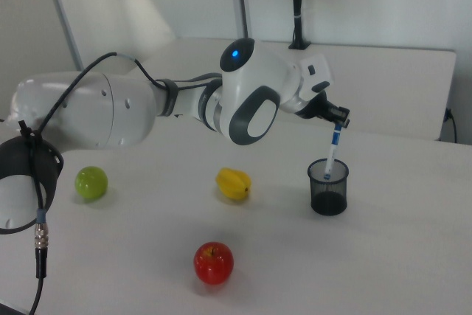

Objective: Take marker pen
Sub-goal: 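Lift the marker up out of the pen cup, then carry the marker toward the green apple and lower it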

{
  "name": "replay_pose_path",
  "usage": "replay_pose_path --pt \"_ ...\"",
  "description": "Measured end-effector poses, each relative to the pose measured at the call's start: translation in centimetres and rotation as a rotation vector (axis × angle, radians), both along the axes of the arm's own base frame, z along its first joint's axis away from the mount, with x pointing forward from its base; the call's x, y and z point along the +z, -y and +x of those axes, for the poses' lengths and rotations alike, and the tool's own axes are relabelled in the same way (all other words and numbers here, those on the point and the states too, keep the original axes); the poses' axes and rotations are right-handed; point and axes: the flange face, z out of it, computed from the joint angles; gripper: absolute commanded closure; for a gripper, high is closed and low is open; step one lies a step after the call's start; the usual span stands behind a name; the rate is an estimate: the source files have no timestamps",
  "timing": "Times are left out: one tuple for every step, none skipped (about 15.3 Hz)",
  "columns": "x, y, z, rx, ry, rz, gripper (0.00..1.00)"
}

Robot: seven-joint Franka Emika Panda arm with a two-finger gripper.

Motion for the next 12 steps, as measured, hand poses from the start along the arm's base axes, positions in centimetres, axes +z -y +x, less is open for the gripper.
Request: replay_pose_path --pt "1.3 0.0 -0.2 -0.003 0.021 0.004 1.0" --pt "2.5 0.0 -0.4 -0.007 0.039 0.009 1.0" --pt "3.6 -0.1 -0.5 -0.01 0.057 0.016 1.0" --pt "4.5 -0.3 -0.7 -0.011 0.069 0.023 1.0" --pt "5.2 -0.5 -0.8 -0.009 0.07 0.031 1.0" --pt "5.6 -1.0 -0.9 -0.005 0.054 0.044 1.0" --pt "6.0 -1.7 -0.9 0.002 0.031 0.063 1.0" --pt "6.4 -2.6 -0.9 0.01 0.004 0.091 1.0" --pt "6.8 -3.5 -1.0 0.018 -0.02 0.119 1.0" --pt "7.3 -4.7 -1.2 0.03 -0.053 0.153 1.0" --pt "7.8 -6.0 -1.5 0.047 -0.094 0.185 1.0" --pt "8.2 -7.6 -1.9 0.067 -0.14 0.212 1.0"
